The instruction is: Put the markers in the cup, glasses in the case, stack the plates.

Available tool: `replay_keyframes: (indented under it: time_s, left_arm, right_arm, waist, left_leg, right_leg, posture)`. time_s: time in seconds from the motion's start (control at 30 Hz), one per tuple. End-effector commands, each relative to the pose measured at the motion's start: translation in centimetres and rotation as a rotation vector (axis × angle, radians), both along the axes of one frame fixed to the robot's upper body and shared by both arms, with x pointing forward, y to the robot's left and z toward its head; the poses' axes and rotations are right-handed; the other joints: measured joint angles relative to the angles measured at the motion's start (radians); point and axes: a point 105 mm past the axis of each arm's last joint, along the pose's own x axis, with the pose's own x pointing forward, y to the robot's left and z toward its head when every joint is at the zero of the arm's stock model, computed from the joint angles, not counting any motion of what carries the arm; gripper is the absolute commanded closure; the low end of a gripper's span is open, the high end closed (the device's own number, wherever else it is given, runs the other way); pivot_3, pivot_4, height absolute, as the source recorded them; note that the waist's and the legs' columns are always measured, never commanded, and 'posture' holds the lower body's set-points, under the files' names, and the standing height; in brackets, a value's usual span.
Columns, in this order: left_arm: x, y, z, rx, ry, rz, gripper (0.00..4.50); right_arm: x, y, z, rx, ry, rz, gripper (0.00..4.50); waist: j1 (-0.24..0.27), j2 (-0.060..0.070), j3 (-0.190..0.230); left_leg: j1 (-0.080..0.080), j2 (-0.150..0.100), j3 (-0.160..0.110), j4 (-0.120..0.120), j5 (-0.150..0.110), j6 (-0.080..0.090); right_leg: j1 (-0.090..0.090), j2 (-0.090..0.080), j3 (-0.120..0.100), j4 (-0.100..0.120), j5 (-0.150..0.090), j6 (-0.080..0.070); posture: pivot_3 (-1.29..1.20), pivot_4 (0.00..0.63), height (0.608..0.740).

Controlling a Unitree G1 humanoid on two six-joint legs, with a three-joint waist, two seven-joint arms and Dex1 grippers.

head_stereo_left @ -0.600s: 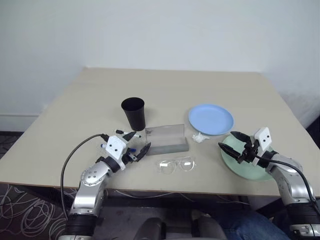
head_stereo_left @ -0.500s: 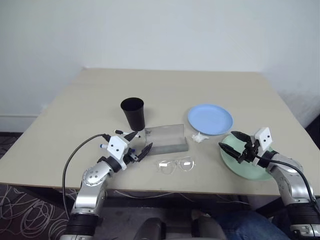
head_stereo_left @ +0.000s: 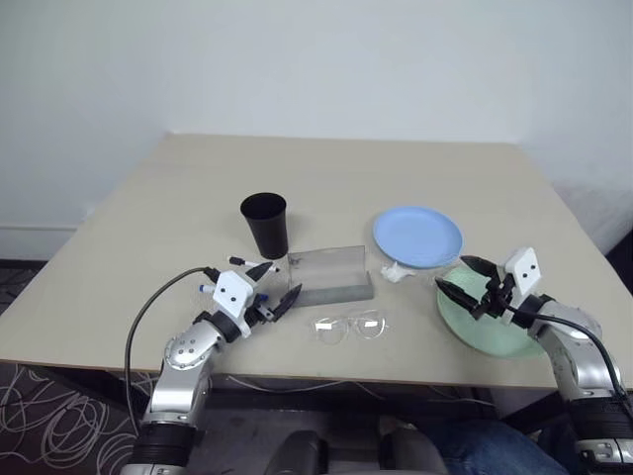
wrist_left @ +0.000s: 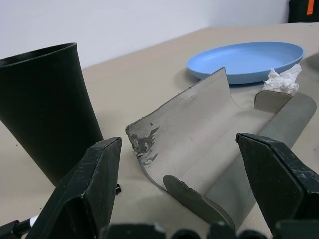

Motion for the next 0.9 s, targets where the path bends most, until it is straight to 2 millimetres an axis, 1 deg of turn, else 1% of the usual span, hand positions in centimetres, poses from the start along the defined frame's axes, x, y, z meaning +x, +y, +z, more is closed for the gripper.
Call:
replay_keyframes:
  time_s: [0.03,0.13,0.23,0.37,0.5,0.57,0.67,0.83,0.9]
  left_arm:
    - [0.1,0.3,1.1,0.006,-0.046,-0.008,0.62]
    - [-0.2,0.1,0.5,0.006,-0.024,-0.017,0.62]
    - [-0.4,0.0,0.7,-0.006,-0.021,-0.029,0.62]
    - [0.2,-0.6,0.4,0.003,-0.02,-0.041,0.62]
    - [0.5,-1.3,0.6,-0.006,-0.031,-0.053,0.62]
    - [0.3,-1.7,0.5,-0.008,-0.029,-0.069,0.62]
    - [0.0,-2.6,0.8,-0.008,-0.037,-0.122,0.62]
    - [-0.2,-3.1,2.2,-0.035,-0.051,-0.189,0.62]
    - [-0.6,-3.6,2.6,-0.044,-0.044,-0.232,0.62]
  right_arm:
    - [0.0,-0.8,1.8,-0.011,-0.079,-0.016,0.43]
    - [-0.7,-0.8,1.4,-0.017,-0.071,-0.021,0.43]
    - [-1.6,-0.5,2.0,-0.017,-0.08,-0.018,0.43]
    - [-1.8,-1.9,2.5,-0.012,-0.069,-0.097,0.43]
    - [-1.3,-4.3,2.3,-0.053,-0.036,-0.198,0.43]
    - [-1.1,-5.0,2.6,-0.06,-0.04,-0.225,0.43]
    - [-0.6,-6.5,2.8,-0.071,-0.028,-0.299,0.43]
    - [0.0,-10.0,1.0,-0.129,0.084,-0.457,0.43]
    - [0.2,-10.6,0.8,-0.111,0.123,-0.484,0.43]
  waist:
    - [0.0,0.0,0.0]
    - [0.0,0.0,0.0]
    - [0.0,0.001,0.0]
    - [0.0,0.0,0.0]
    - [0.0,0.0,0.0]
    - [0.0,0.0,0.0]
    - [0.0,0.0,0.0]
    - [0.0,0.0,0.0]
    - [0.0,0.0,0.0]
  left_leg:
    - [0.0,0.0,0.0,0.0,0.0,0.0]
    - [0.001,0.0,0.0,0.0,0.0,0.0]
    - [0.0,0.0,0.0,-0.001,0.0,0.0]
    - [0.0,0.0,0.0,0.001,0.0,0.0]
    - [0.001,0.0,0.0,0.003,-0.001,-0.001]
    - [0.001,0.0,0.0,0.003,-0.001,0.0]
    - [0.001,0.0,0.0,0.002,-0.001,0.0]
    - [0.0,0.0,0.001,0.002,0.0,0.001]
    - [0.0,0.0,0.001,0.002,0.0,0.001]
  right_leg:
    - [0.0,0.0,0.0,0.0,0.0,0.0]
    - [0.0,0.0,0.0,0.0,0.0,0.0]
    - [0.0,0.0,0.0,0.0,0.0,0.0]
    - [0.0,0.0,0.001,0.0,0.0,-0.001]
    - [0.002,-0.001,0.001,0.0,0.0,0.0]
    - [0.002,-0.001,0.001,0.0,0.0,0.0]
    - [0.002,0.0,0.001,0.0,0.0,0.0]
    - [0.002,0.0,0.001,0.0,0.0,0.0]
    - [0.002,0.0,0.001,0.0,0.0,-0.001]
  posture:
    - [0.0,0.0,0.721]
    - [0.0,0.0,0.721]
    - [0.0,0.0,0.721]
    - [0.0,0.0,0.721]
    - [0.0,0.0,0.721]
    - [0.0,0.0,0.721]
    - [0.0,0.0,0.721]
    - [0.0,0.0,0.721]
    - [0.0,0.0,0.721]
